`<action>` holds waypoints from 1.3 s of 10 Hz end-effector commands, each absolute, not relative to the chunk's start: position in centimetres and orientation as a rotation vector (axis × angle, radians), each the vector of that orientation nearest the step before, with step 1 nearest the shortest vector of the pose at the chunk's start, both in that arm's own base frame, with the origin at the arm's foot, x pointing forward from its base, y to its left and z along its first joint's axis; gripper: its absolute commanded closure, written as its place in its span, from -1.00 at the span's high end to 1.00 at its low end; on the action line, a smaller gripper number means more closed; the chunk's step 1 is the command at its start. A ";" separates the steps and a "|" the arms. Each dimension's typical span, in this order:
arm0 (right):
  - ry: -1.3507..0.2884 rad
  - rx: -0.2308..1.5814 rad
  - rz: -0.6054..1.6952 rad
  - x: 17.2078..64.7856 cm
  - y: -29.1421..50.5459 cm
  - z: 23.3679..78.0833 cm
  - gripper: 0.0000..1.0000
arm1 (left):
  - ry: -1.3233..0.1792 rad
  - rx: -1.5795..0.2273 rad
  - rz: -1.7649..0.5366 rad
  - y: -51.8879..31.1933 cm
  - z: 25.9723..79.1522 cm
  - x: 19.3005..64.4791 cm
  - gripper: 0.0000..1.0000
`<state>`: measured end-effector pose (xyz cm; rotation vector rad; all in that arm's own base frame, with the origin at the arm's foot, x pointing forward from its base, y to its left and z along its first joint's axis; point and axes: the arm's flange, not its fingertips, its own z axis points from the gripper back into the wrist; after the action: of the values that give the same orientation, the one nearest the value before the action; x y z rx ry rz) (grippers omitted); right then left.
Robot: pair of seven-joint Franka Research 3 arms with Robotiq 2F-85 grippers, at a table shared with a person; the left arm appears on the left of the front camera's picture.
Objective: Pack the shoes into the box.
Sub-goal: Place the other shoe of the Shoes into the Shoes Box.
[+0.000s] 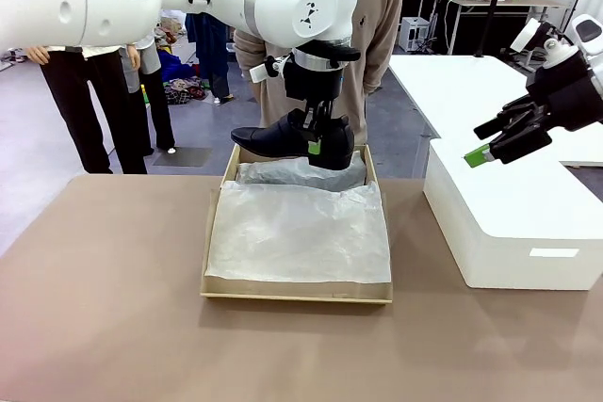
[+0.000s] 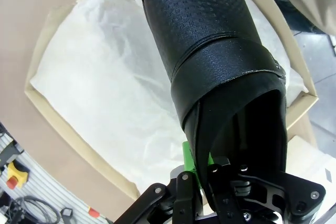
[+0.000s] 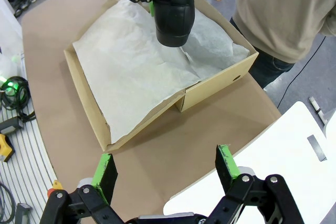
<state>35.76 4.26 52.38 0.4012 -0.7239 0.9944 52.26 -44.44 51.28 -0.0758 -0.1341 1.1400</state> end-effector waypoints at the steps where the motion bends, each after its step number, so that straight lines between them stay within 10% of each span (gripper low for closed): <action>1: -0.753 0.425 1.014 36.1 4.1 52.2 1.00 | -0.160 -0.071 1.198 -44.8 51.2 52.2 -1.00; 13: -0.753 0.425 1.014 36.1 4.1 52.2 1.00 | -0.202 -0.060 1.396 -47.2 46.2 52.0 -1.00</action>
<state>35.76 4.26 52.38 0.4012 -0.7239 0.9945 52.59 -47.05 46.09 -0.0721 -0.1662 1.2963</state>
